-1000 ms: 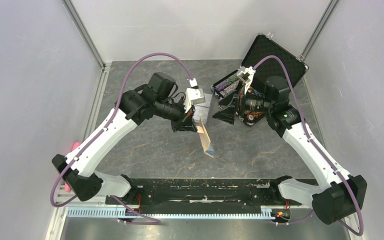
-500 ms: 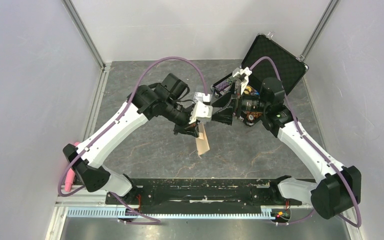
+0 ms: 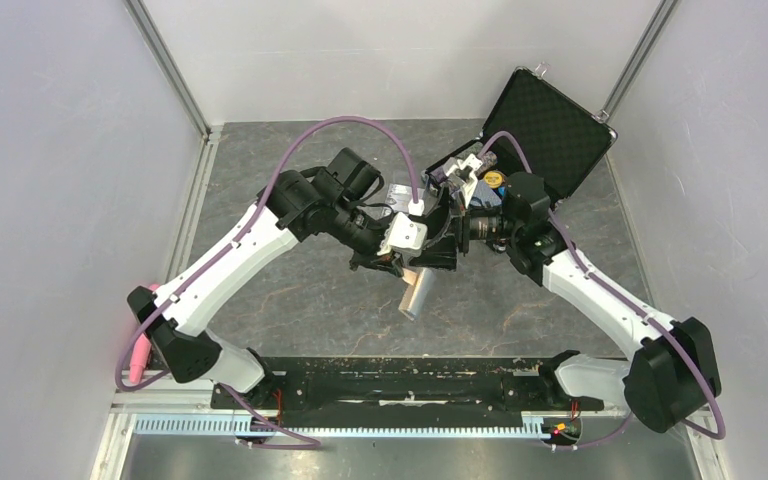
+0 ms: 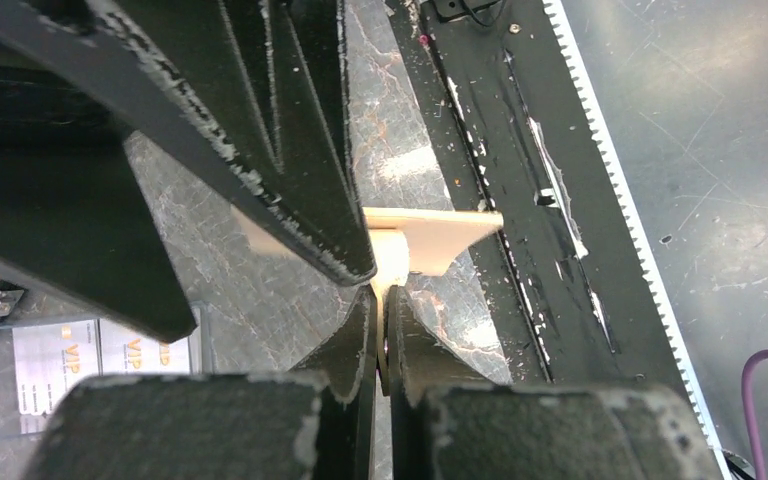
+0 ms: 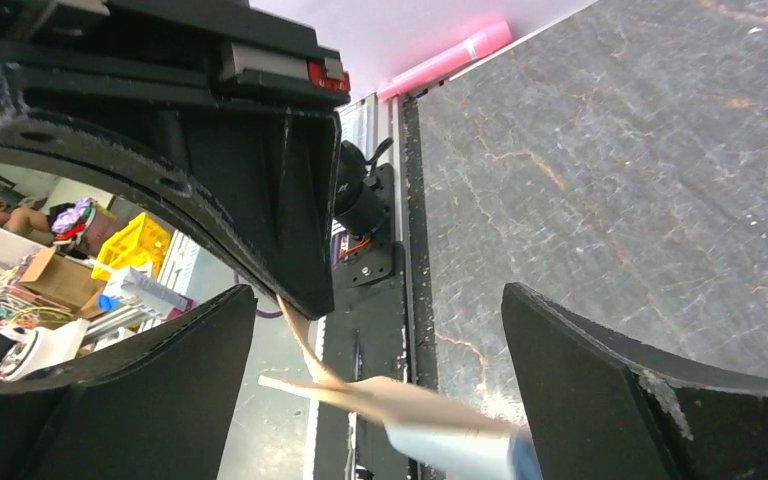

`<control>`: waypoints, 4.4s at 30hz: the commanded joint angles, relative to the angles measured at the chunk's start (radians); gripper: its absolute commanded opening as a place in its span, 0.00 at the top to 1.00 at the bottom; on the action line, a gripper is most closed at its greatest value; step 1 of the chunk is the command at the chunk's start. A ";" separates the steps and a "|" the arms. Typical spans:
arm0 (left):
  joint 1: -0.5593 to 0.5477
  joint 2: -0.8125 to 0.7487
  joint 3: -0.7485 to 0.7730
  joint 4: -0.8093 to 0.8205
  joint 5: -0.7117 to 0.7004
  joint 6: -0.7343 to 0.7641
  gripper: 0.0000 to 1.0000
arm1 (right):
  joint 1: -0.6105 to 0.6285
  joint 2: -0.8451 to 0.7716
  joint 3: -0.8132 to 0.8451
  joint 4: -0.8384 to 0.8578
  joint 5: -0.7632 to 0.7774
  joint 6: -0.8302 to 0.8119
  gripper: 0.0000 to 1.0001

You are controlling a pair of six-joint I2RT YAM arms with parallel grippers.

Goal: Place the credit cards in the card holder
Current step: Open the card holder.

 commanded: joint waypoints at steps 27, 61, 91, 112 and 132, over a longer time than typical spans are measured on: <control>-0.011 -0.076 0.000 0.014 0.071 0.046 0.98 | 0.002 -0.035 0.158 -0.309 0.022 -0.241 0.04; -0.016 -0.172 -0.113 0.147 -0.143 -0.034 0.98 | 0.078 -0.046 0.122 -0.559 -0.047 -0.402 0.15; -0.013 -0.130 -0.163 0.465 -0.183 -0.327 0.98 | 0.130 -0.066 0.146 -0.623 0.153 -0.448 0.54; 0.063 -0.151 -0.302 0.664 -0.499 -1.298 0.00 | -0.029 0.004 0.216 -0.600 0.396 -0.271 1.00; 0.187 -0.087 -0.595 1.043 -0.108 -1.561 0.26 | -0.129 -0.003 0.128 -0.483 0.246 -0.140 1.00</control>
